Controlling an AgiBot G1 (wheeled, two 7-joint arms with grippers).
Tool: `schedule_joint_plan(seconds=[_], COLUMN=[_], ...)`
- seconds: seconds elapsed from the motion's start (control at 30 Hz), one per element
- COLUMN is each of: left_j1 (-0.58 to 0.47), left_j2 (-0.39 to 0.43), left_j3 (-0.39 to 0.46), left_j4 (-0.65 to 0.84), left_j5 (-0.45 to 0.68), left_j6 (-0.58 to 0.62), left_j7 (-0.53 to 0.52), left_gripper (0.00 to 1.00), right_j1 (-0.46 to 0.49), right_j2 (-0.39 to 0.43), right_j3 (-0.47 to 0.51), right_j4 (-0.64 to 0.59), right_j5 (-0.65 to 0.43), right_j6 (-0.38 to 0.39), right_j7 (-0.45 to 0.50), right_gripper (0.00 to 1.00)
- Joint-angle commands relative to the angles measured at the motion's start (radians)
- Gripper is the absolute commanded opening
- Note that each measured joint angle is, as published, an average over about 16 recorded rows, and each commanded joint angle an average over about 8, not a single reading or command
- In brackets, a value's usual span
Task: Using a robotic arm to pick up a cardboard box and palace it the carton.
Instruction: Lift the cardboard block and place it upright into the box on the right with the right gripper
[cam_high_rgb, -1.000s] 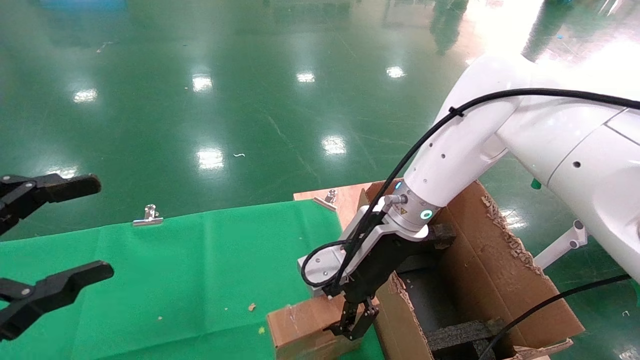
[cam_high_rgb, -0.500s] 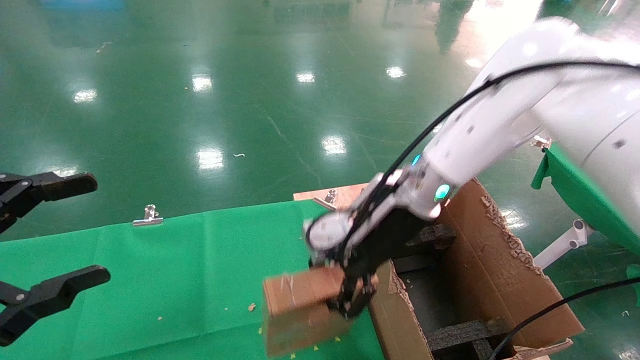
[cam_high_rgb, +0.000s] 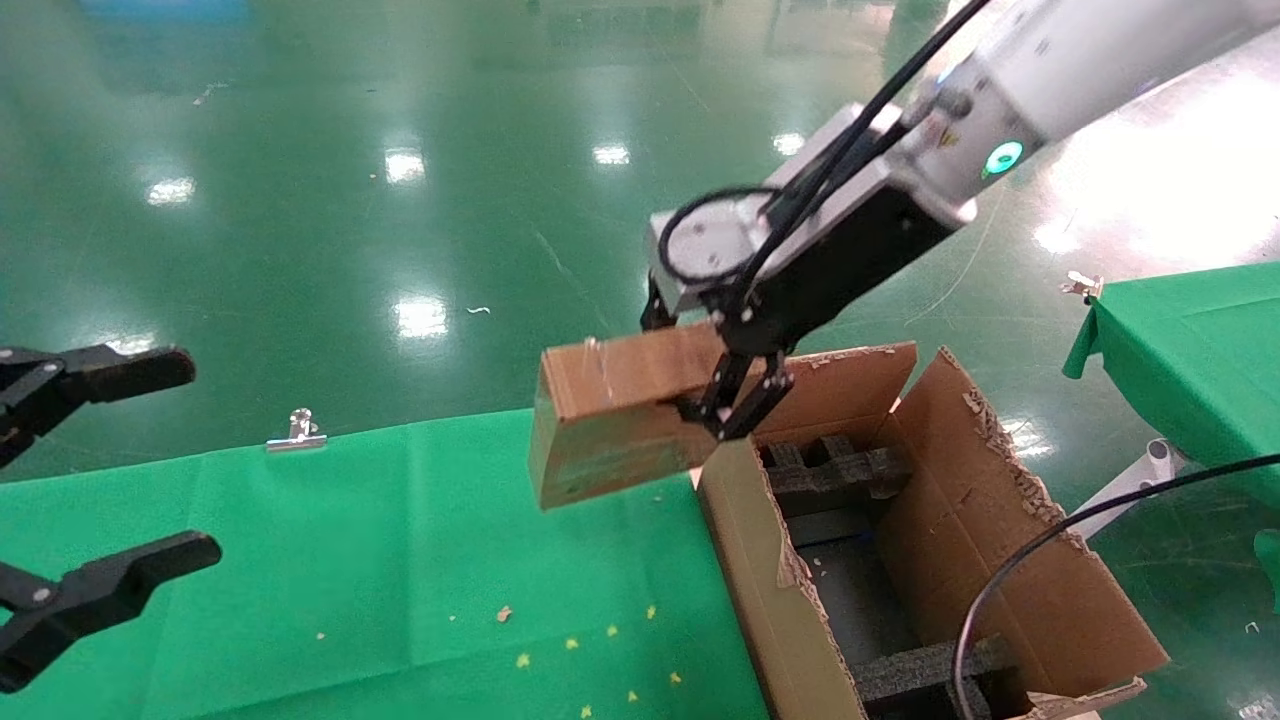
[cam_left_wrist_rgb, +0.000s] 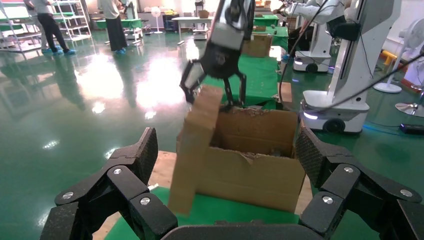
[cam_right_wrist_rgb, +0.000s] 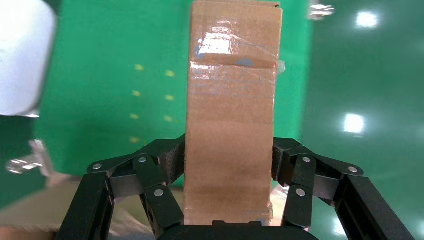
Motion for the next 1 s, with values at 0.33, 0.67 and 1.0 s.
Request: schedule_joint_plan(seconds=[0.33, 0.67, 1.0], left_j1=[0.0, 0.0, 0.0], left_j2=[0.0, 0.0, 0.0], left_j3=[0.0, 0.0, 0.0], left_j4=[0.0, 0.0, 0.0], left_j5=[0.0, 0.0, 0.0], left_j6=[0.0, 0.0, 0.0], left_j7=[0.0, 0.0, 0.0], left_gripper=[1.0, 1.0, 1.0], right_j1=[0.171, 0.309, 0.373], right_j2=[0.043, 0.191, 0.315], right_j3=[-0.121, -0.327, -0.531], right_j4=[-0.047, -0.044, -0.045], right_j5=[0.081, 0.062, 0.051], right_j6=[-0.006, -0.008, 0.001], right_j7=[-0.055, -0.02, 0.087], right_gripper=[0.0, 0.0, 0.0])
